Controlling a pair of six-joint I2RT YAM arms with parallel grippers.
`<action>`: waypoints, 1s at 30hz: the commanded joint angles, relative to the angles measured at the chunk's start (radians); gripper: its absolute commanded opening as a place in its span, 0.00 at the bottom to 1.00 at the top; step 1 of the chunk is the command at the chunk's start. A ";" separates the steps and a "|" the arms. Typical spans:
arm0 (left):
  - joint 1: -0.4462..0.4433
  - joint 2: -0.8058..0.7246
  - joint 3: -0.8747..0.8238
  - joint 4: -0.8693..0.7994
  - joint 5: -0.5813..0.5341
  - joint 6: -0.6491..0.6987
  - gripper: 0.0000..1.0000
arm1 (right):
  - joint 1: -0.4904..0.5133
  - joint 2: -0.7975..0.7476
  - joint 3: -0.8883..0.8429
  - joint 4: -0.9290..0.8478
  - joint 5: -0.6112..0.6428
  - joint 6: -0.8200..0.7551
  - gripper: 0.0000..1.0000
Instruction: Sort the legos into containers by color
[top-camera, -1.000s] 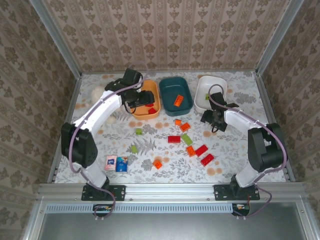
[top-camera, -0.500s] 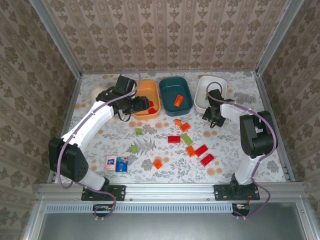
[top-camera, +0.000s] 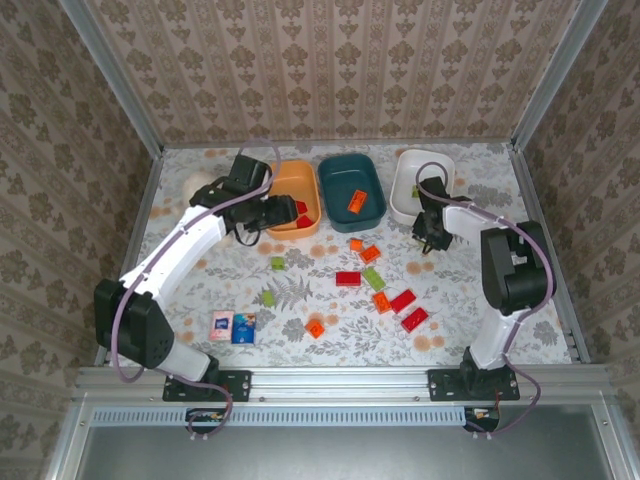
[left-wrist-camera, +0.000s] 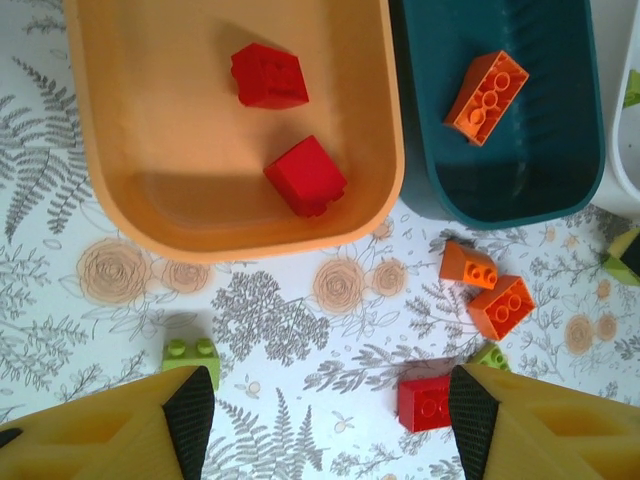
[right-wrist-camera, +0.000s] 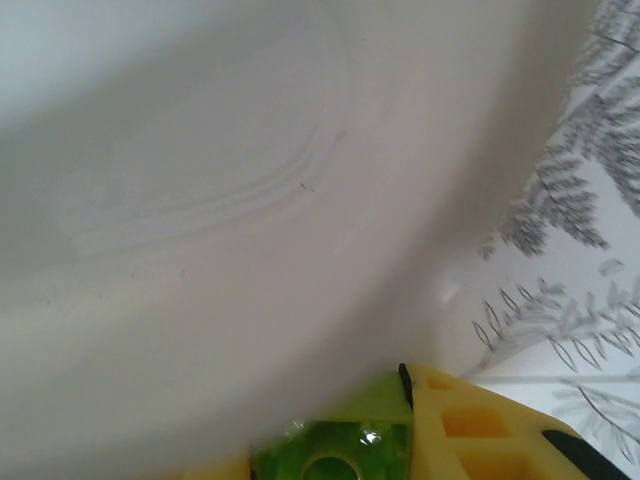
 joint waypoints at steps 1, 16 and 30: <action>-0.015 -0.075 -0.055 0.013 -0.005 -0.032 0.67 | 0.031 -0.167 -0.027 -0.114 0.023 0.028 0.25; -0.104 -0.346 -0.313 0.183 -0.035 -0.154 0.69 | -0.016 -0.011 0.332 -0.124 -0.230 -0.160 0.27; -0.215 -0.399 -0.361 0.076 -0.055 -0.085 0.69 | -0.049 0.381 0.646 -0.284 -0.314 -0.165 0.36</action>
